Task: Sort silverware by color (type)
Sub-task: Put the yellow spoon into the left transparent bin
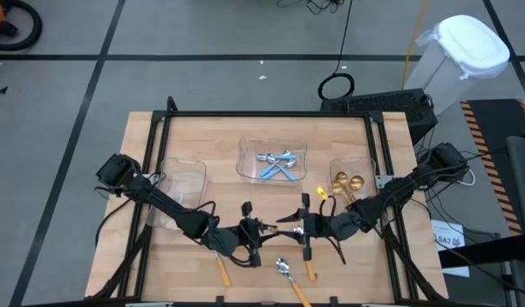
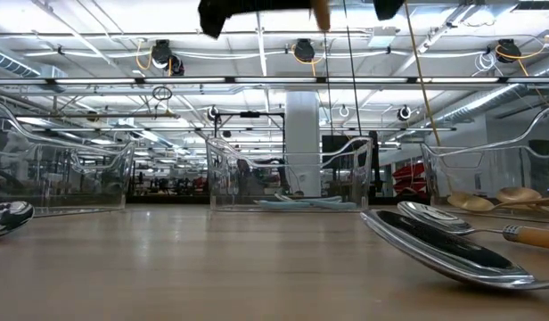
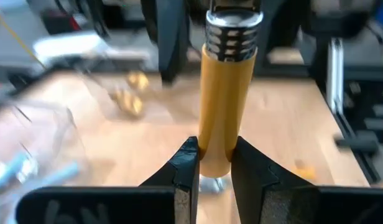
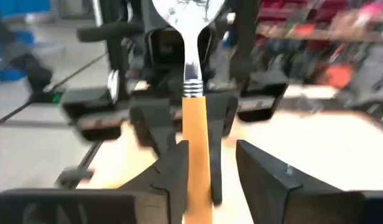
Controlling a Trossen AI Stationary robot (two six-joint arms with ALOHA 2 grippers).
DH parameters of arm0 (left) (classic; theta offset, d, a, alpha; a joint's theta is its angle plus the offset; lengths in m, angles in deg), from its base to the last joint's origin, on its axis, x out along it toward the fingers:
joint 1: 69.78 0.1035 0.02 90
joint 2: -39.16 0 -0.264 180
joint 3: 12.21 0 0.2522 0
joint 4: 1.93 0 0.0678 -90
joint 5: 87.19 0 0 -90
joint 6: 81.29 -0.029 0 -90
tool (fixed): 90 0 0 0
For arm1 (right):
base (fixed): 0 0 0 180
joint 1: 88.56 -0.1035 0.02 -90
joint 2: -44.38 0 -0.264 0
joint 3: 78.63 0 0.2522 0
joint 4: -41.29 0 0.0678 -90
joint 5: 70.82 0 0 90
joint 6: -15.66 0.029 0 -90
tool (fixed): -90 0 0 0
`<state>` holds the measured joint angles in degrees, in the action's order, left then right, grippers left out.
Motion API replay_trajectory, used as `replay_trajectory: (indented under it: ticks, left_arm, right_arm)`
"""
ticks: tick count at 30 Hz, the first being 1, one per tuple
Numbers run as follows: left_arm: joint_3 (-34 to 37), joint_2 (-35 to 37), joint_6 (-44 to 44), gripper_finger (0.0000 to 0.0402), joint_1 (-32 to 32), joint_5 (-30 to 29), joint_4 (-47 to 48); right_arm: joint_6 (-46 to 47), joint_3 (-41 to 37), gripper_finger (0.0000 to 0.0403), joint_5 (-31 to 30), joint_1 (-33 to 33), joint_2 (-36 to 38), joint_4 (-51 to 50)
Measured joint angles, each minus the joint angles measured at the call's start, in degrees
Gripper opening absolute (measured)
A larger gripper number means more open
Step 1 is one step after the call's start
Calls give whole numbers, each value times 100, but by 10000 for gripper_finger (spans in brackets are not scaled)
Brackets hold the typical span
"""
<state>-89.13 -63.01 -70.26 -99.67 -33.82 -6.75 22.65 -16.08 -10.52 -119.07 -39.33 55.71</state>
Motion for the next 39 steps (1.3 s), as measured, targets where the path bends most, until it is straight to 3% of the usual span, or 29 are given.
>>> replay_trajectory:
  ticks: [6, 11, 14, 29, 34, 39]
  left_arm:
    - [0, 0, 723, 61, 63, 1233, 1087]
    - [0, 0, 980, 61, 50, 2078, 1397]
    - [0, 0, 1016, 61, 58, 2320, 1408]
    - [0, 0, 766, 61, 61, 2563, 1448]
    - [0, 0, 750, 61, 61, 2565, 1457]
    - [0, 2, 750, 61, 61, 2563, 1457]
  right_arm:
    - [653, 0, 149, 1002, -10, 106, -824]
    - [406, 0, 157, 1055, 110, 15, -697]
    - [359, -4, 162, 1465, 252, -166, -321]
    - [290, -4, 193, 3385, 842, -1381, 1827]
    - [284, -4, 174, 3616, 916, -1662, 2363]
    - [284, -4, 129, 3949, 982, -1758, 2639]
